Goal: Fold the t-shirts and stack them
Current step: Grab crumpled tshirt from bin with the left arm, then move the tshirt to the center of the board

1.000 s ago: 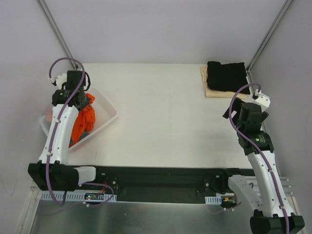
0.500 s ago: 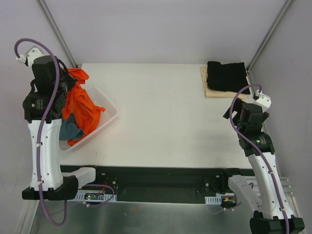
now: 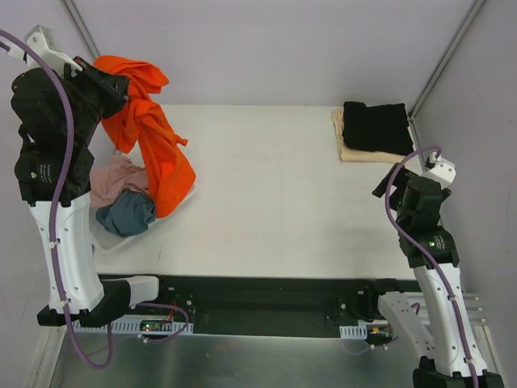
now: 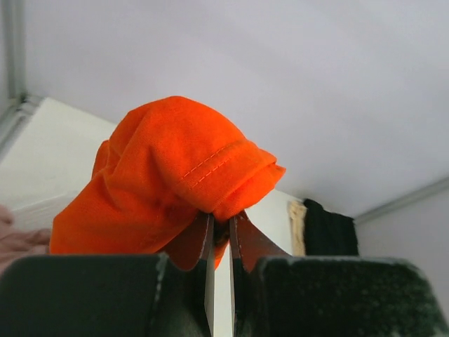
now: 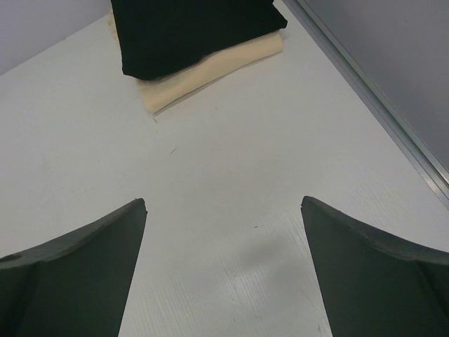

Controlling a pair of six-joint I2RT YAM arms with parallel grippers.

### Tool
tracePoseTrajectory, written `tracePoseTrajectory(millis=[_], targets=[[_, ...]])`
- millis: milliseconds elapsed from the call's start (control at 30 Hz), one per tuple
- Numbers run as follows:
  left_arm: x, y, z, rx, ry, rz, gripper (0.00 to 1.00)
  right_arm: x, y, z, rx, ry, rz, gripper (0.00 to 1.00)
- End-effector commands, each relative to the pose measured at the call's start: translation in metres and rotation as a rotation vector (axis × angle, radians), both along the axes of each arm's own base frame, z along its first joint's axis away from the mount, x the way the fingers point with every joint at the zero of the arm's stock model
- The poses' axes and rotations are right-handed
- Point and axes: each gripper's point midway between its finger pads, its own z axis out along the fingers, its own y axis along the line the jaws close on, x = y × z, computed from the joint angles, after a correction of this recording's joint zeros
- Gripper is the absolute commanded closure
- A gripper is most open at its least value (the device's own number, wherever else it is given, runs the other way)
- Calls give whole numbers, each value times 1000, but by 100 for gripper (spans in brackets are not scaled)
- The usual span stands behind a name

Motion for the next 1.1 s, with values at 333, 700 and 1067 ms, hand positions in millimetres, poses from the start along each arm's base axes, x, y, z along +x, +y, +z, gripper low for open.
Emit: tracePoseTrajectory(millis=[333, 700, 1067], targets=[[-4, -183, 83, -30, -281, -749, 100, 2, 4, 22, 9, -90, 24, 4], [21, -299, 39, -41, -193, -981, 100, -10, -14, 13, -1, -47, -89, 4], [80, -278, -242, 43, 486, -668, 94, 6, 7, -31, 16, 208, 7, 4]])
